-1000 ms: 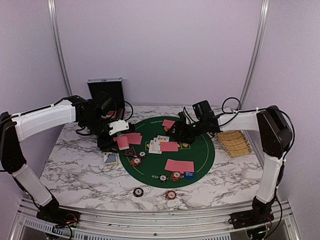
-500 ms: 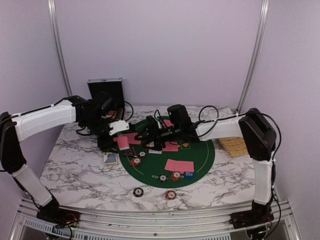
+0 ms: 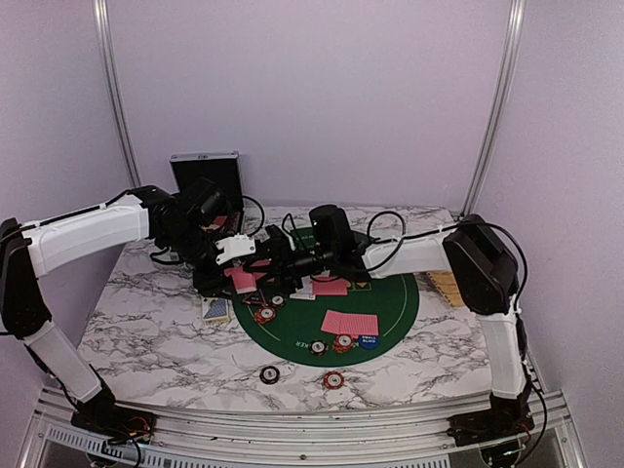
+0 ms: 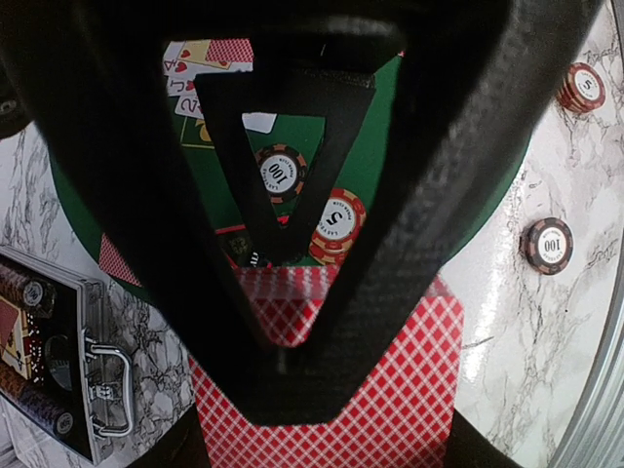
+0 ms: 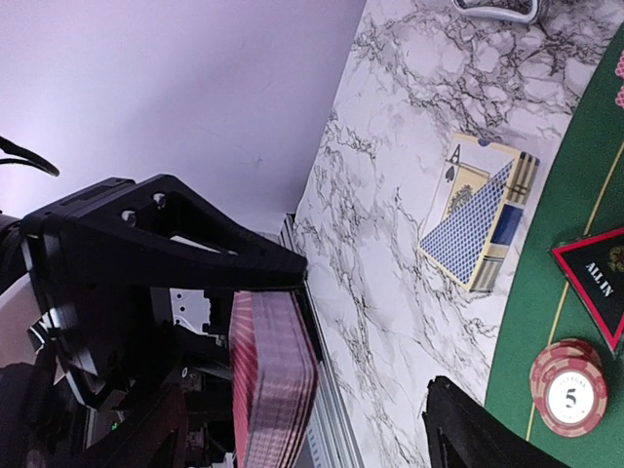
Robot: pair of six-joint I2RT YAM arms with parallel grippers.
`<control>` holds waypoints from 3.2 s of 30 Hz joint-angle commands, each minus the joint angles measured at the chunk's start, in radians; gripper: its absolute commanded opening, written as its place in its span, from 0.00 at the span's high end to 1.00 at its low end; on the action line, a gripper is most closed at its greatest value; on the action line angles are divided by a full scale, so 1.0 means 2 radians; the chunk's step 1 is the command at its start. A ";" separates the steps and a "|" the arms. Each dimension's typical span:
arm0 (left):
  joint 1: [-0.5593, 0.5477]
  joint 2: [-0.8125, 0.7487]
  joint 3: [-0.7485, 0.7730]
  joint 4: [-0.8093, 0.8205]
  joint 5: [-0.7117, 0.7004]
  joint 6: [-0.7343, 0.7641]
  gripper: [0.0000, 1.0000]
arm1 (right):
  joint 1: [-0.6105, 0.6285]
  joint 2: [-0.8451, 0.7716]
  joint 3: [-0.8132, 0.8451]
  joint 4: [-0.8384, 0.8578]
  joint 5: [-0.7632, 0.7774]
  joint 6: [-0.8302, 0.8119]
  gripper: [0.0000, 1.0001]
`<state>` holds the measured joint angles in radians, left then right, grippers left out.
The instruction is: Distribute texas hold em gaming equipment
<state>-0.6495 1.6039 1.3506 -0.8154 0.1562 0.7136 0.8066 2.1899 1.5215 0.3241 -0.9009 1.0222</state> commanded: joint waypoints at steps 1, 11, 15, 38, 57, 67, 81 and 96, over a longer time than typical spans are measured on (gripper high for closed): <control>-0.004 -0.008 0.019 -0.006 0.009 -0.004 1.00 | 0.010 0.022 0.031 0.025 -0.013 0.017 0.18; -0.007 -0.005 0.020 -0.006 0.009 -0.003 1.00 | 0.023 0.063 0.071 0.049 -0.025 0.046 0.19; -0.007 -0.009 0.020 -0.007 0.008 -0.002 1.00 | 0.022 0.069 0.070 0.043 -0.027 0.044 0.22; -0.007 -0.016 0.011 -0.007 -0.002 0.003 1.00 | -0.019 0.008 -0.021 0.022 -0.022 0.008 0.56; -0.007 -0.012 0.006 -0.006 -0.011 0.003 1.00 | -0.037 -0.037 -0.042 -0.001 -0.022 -0.010 0.98; -0.007 -0.010 0.005 -0.006 -0.011 0.003 1.00 | -0.037 -0.044 -0.076 0.136 -0.042 0.090 0.67; -0.007 -0.012 0.002 -0.006 -0.012 0.004 1.00 | -0.051 -0.079 -0.106 0.086 -0.020 0.049 0.50; -0.007 -0.013 0.001 -0.007 -0.010 0.003 1.00 | -0.015 -0.027 -0.056 0.120 -0.043 0.082 0.59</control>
<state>-0.6651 1.6039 1.3563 -0.8238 0.1295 0.7181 0.7612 2.1002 1.3518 0.5102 -0.9684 1.1576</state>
